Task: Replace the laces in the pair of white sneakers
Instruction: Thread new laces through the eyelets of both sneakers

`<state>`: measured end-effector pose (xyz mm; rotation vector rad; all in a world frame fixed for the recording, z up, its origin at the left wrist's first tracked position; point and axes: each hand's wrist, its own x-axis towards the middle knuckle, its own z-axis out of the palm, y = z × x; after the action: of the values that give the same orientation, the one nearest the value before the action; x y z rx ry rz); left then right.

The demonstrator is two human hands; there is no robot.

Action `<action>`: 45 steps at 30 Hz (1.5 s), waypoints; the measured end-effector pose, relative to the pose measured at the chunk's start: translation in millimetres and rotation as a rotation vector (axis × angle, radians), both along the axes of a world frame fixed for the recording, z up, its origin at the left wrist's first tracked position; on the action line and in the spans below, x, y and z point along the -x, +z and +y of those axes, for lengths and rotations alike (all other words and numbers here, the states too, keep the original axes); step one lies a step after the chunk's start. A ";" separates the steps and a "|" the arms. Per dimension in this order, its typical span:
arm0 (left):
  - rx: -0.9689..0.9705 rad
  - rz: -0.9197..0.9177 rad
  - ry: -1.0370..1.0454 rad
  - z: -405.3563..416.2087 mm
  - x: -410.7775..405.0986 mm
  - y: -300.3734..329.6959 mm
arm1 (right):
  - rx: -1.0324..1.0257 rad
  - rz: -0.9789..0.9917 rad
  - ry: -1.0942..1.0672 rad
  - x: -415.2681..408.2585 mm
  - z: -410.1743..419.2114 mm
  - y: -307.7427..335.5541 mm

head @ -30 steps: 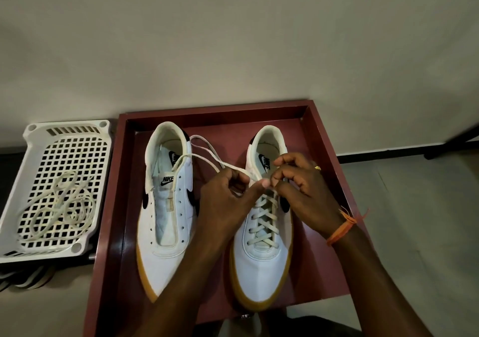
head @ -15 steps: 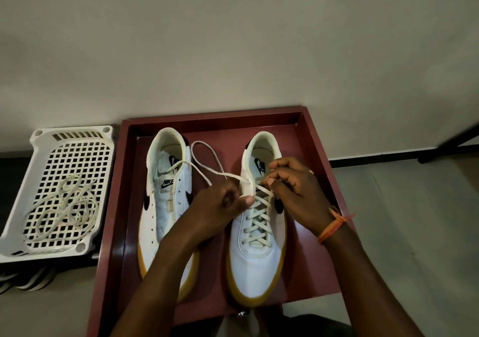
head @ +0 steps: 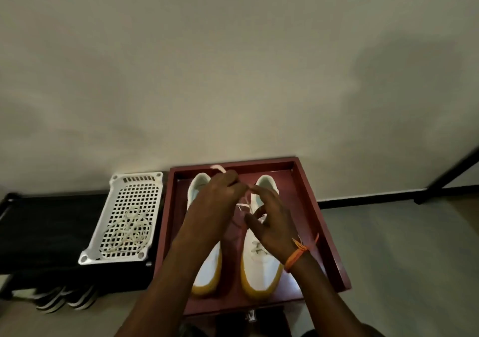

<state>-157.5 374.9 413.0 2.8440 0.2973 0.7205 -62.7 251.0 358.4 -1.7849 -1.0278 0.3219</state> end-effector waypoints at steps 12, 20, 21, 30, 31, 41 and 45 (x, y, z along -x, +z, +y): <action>0.584 -0.455 0.157 -40.4 7.7 77.7 | -0.117 0.097 -0.077 14.7 -4.8 144.5; 0.827 -0.080 -0.114 -50.7 1.5 24.5 | -0.331 0.479 -0.116 -10.2 -31.7 154.6; 0.815 -0.077 -0.095 -47.5 1.2 17.4 | -0.339 0.496 -0.148 -17.4 -33.1 147.5; 0.552 0.000 0.274 8.2 11.7 -65.3 | -0.214 0.958 -0.482 -65.7 -30.7 -4.1; 0.531 -0.031 0.363 7.4 12.1 -71.0 | -0.206 0.986 -0.474 -63.8 -28.6 -15.1; 0.378 -0.099 0.658 0.1 -4.4 -119.6 | -0.095 0.923 -0.287 -59.1 1.9 -63.9; 0.676 -0.195 0.403 -4.0 -29.6 -106.5 | -0.038 0.662 -0.199 -66.9 11.5 -60.2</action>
<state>-127.9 370.9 306.5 2.0767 0.9024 0.7727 4.2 262.5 298.2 -1.5618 -0.3820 0.7034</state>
